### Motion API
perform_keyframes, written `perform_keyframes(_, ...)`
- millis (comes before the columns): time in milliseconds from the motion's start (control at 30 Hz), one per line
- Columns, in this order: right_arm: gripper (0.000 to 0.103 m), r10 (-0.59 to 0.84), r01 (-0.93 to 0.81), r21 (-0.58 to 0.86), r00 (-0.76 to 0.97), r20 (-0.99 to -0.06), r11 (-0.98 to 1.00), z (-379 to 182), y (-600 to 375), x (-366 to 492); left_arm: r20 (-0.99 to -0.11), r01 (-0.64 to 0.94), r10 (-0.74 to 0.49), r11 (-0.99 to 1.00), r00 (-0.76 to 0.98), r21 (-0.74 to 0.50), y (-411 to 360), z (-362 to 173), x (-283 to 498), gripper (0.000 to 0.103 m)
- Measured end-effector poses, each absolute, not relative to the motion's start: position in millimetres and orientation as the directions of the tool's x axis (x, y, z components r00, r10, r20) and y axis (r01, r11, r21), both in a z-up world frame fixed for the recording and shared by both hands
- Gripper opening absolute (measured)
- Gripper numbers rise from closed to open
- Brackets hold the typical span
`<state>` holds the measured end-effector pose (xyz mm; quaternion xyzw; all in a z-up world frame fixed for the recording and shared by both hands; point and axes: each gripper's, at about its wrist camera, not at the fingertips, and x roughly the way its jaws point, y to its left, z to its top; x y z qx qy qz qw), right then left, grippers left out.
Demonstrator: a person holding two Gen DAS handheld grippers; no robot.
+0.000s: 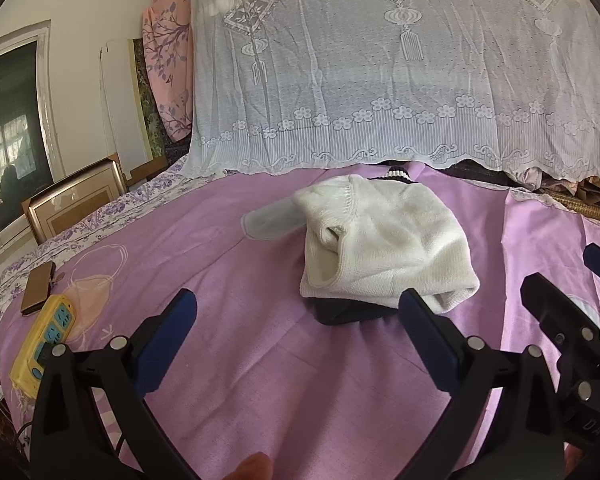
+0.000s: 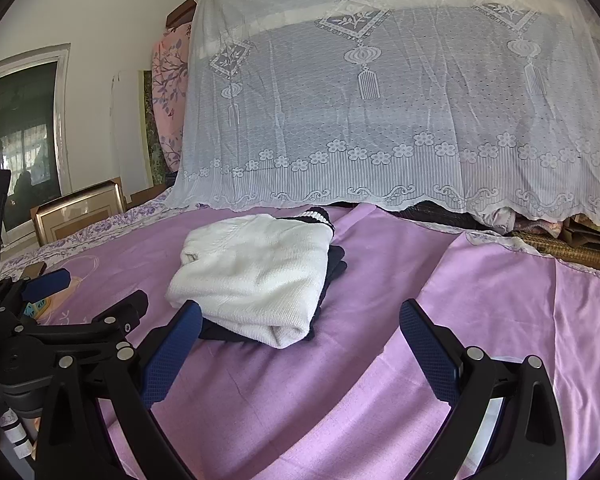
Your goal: Fold small clothes
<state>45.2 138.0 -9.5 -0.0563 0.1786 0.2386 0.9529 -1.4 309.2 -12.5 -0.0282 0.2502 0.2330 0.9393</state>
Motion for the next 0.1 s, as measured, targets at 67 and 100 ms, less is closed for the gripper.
perform_keyframes(67,0.100,0.437,-0.476,-0.018,0.821,-0.367,0.879,-9.8,137.9,45.4,-0.478,-0.452,0.426,0.889,0.768,0.066,308.4,-12.0,-1.6,0.099)
perform_keyframes(100,0.100,0.436,-0.475,-0.017,0.822,-0.367,0.880,-9.7,137.8,45.3,-0.478,-0.450,0.423,0.891,0.769,0.065,308.4,-11.9,-1.6,0.099)
